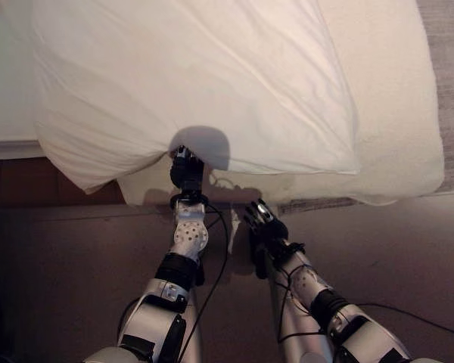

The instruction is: Make the bed

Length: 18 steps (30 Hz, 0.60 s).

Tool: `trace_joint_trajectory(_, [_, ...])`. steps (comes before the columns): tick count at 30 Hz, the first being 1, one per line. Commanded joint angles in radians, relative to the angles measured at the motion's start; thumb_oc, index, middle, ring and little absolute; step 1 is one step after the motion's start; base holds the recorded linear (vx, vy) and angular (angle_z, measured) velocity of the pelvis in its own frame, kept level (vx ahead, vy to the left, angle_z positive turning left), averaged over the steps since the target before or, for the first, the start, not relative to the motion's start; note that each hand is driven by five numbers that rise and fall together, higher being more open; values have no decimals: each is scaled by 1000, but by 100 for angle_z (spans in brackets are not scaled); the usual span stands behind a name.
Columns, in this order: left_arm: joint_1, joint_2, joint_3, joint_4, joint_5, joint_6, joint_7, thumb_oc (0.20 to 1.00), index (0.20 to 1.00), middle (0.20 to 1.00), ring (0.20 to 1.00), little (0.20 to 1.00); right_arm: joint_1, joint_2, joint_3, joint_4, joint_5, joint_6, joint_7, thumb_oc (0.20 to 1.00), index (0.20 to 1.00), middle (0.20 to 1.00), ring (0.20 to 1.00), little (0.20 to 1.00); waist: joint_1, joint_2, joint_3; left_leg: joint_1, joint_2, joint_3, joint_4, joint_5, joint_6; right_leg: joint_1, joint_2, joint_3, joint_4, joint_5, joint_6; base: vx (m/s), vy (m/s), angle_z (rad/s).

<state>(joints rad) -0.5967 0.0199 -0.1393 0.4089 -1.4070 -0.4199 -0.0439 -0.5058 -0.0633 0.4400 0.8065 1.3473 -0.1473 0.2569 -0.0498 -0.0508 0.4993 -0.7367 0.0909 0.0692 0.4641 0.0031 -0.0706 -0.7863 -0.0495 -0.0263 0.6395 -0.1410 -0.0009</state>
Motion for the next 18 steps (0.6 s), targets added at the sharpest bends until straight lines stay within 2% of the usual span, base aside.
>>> trace_joint_trajectory(1, [-14, -33, -81, -165, 71, 2, -48, 200, 200, 200, 200, 200, 7, 16, -10, -117, 111, 17, 49, 1000, 1000, 1000, 1000, 1000, 1, 39, -30, -19, -48, 24, 70, -97, 30, 26, 10, -21, -172, 95, 78, -2, -18, 12])
trace_joint_trajectory(9, [37, -5, -100, -316, 125, -13, -13, 200, 200, 200, 200, 200, -3, 39, -52, -245, 234, -19, 47, 1000, 1000, 1000, 1000, 1000, 12, 54, -20, -19, -59, 10, 63, -90, 33, 32, 7, -33, -174, 92, 77, -4, -11, 8])
trace_joint_trajectory(15, [82, 17, -85, -415, 176, -46, 31, 200, 200, 200, 200, 200, 4, 55, -93, -373, 320, -77, 72, 1000, 1000, 1000, 1000, 1000, 17, 65, -16, -21, -63, 6, 54, -87, 37, 25, 6, -33, -171, 92, 77, 0, 0, 0])
trace_joint_trajectory(18, [99, 33, -50, -451, 224, -83, 84, 200, 200, 200, 200, 200, 0, 45, -146, -443, 341, -132, 79, 1000, 1000, 1000, 1000, 1000, 18, 73, -13, -22, -65, 4, 56, -86, 38, 19, 5, -34, -165, 89, 75, 0, 0, 0])
